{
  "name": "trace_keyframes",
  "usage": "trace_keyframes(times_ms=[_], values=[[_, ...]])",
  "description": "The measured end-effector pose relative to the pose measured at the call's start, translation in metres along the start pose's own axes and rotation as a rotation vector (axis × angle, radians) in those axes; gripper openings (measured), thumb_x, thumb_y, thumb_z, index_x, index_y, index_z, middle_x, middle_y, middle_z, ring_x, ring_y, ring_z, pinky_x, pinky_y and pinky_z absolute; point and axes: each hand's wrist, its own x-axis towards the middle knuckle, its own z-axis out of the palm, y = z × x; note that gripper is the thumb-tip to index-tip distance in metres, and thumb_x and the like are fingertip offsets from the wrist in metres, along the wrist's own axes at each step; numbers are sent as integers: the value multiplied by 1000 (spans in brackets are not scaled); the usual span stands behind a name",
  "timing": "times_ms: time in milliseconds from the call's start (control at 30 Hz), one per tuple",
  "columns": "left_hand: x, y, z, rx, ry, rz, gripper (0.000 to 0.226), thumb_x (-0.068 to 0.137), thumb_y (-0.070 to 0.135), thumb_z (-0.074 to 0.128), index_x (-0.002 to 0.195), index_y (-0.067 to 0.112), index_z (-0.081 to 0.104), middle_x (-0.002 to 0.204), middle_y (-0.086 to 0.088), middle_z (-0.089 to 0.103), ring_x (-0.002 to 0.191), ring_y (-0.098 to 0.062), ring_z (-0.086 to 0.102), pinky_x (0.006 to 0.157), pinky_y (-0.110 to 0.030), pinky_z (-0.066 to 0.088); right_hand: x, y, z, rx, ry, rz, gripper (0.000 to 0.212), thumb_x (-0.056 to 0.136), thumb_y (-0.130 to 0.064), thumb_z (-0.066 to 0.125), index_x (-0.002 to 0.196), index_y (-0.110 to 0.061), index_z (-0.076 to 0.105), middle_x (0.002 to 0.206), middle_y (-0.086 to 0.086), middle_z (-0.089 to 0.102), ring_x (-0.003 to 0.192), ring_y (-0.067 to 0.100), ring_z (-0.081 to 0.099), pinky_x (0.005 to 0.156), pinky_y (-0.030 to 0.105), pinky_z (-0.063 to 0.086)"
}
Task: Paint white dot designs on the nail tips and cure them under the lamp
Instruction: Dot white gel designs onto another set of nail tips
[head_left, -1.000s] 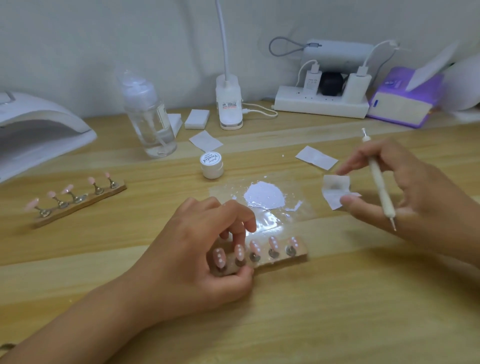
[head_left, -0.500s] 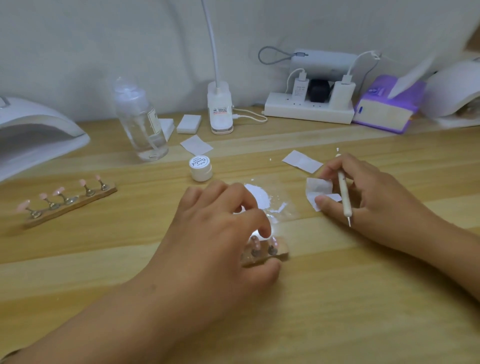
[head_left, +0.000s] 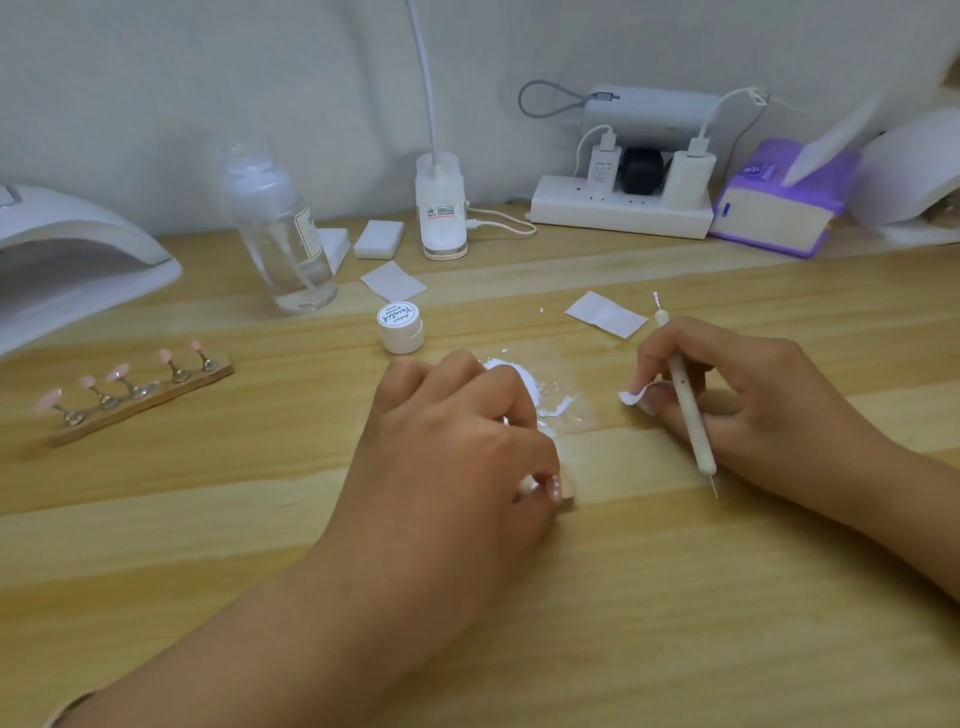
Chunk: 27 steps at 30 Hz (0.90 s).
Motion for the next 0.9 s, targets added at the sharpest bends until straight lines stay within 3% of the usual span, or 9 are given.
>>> trace_keyframes(times_ms=[67, 167, 267, 333, 400, 467, 600, 800, 900], values=[[-2, 4, 0, -1, 66, 67, 6, 68, 30, 74, 63, 31, 73, 80, 15, 64, 78, -14, 59, 79, -30, 31, -1, -7, -2, 55, 64, -8, 18, 82, -10, 75, 86, -21, 62, 81, -6, 63, 75, 19, 57, 72, 34, 50], [-4, 12, -7, -204, 124, 20, 4, 70, 33, 76, 67, 32, 74, 89, 19, 70, 84, -2, 58, 80, -29, 38, -3, -23, -6, 260, 157, -9, 13, 83, -22, 75, 86, -23, 63, 82, 1, 68, 77, 22, 64, 74, 33, 54], [-3, 20, -16, -447, 150, -95, 4, 69, 34, 79, 71, 34, 75, 95, 26, 72, 89, 6, 65, 77, -21, 48, -5, -39, -7, 369, 176, -49, 17, 82, -29, 78, 85, -26, 62, 79, 1, 69, 72, 18, 63, 71, 24, 52], [-2, 22, -18, -496, 149, -120, 5, 69, 32, 80, 71, 35, 76, 93, 27, 72, 94, 9, 66, 72, -17, 49, -5, -47, -6, 380, 189, -82, 21, 79, -27, 82, 83, -23, 61, 76, 0, 68, 69, 10, 60, 71, 13, 46], [0, 22, -20, -493, 155, -131, 4, 69, 30, 79, 69, 33, 76, 91, 27, 73, 94, 11, 65, 77, -15, 49, -6, -52, -6, 415, 205, -60, 23, 76, -27, 83, 80, -20, 61, 75, 0, 68, 67, 5, 59, 70, 9, 45], [0, 17, -26, -492, 180, -144, 4, 68, 29, 79, 69, 32, 76, 91, 26, 73, 93, 12, 66, 81, -9, 47, -3, -52, -8, 462, 230, 12, 25, 71, -29, 85, 79, -22, 62, 75, 0, 70, 67, 5, 60, 70, 14, 49], [-5, -8, -46, -454, 231, -195, 7, 65, 27, 79, 66, 32, 74, 86, 29, 72, 84, 10, 67, 71, -7, 46, 23, -51, -20, 487, 299, 86, 22, 67, -33, 79, 77, -22, 63, 79, 7, 73, 72, 19, 70, 71, 22, 56], [-22, -56, -56, -603, 342, -424, 7, 59, 20, 76, 62, 26, 75, 61, 13, 72, 58, 2, 66, 56, -10, 45, 128, -111, -8, 407, 271, -194, 24, 80, -23, 81, 83, -31, 59, 81, -6, 73, 71, 7, 69, 68, 17, 53], [-35, -75, -50, -597, 315, -464, 13, 60, 21, 84, 61, 30, 75, 56, 12, 70, 53, 2, 64, 51, -6, 40, 190, -147, 23, 324, 245, -347, 21, 82, -9, 79, 88, -18, 60, 79, -4, 72, 72, 12, 69, 66, 20, 54]])
